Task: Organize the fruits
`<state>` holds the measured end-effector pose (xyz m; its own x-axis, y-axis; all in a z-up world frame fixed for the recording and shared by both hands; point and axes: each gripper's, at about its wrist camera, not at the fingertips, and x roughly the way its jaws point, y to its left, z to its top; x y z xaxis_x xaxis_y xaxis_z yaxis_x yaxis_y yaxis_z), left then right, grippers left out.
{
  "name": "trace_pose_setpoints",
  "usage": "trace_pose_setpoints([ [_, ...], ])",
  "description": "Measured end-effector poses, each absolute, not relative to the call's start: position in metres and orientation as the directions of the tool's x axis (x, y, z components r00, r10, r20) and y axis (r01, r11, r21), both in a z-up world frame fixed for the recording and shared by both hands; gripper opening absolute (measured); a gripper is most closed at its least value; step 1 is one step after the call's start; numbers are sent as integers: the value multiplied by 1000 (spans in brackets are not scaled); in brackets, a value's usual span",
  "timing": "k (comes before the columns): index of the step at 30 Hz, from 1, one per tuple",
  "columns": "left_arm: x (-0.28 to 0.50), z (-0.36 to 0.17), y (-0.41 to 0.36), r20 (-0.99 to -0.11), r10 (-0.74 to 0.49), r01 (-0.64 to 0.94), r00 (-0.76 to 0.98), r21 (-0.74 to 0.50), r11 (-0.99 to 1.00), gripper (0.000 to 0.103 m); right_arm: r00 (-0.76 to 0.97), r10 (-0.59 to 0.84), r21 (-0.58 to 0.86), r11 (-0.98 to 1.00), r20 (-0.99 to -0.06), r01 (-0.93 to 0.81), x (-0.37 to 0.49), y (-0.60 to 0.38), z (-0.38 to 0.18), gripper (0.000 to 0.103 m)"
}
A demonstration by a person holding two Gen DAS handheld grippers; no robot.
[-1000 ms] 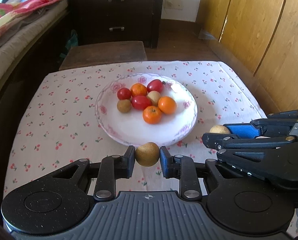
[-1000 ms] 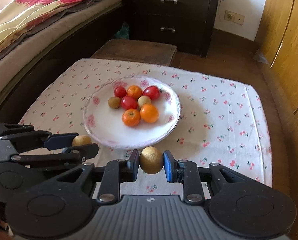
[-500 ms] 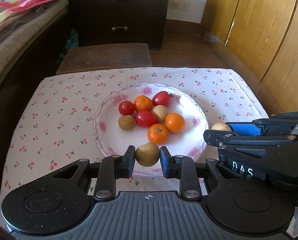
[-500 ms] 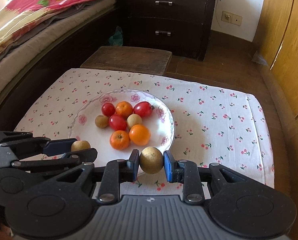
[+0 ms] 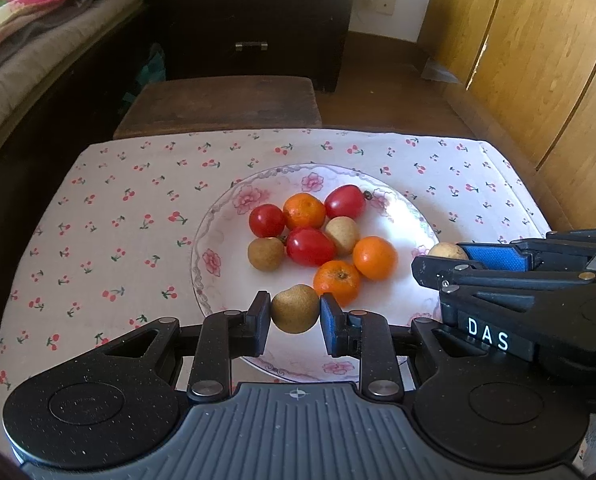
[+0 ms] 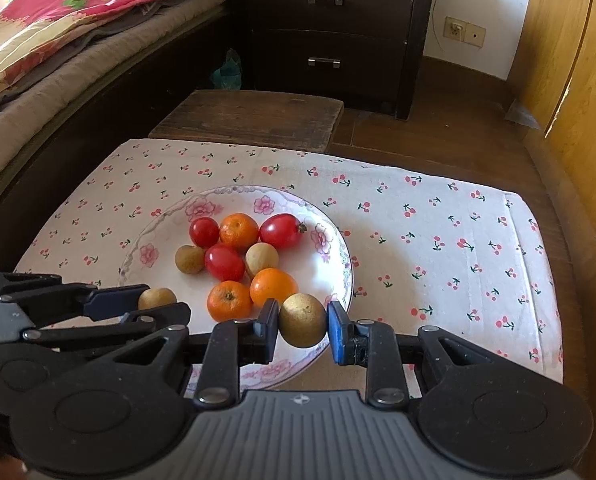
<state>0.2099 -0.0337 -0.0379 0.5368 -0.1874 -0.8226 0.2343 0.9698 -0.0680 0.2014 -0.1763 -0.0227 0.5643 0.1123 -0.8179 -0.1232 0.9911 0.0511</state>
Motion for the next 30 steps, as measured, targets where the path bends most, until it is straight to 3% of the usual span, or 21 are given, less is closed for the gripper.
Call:
trace_pose_setpoints([
  [21,216,-43,-27,-824,-155,205,545,-49,978,36,554,146,87,987,-820,-132,211,-169,-31,29],
  [30,210,-37,-20,-811,-153,193,565,-51,980,48,576,141,92,989,-805,-114,201,-174,-21,37],
])
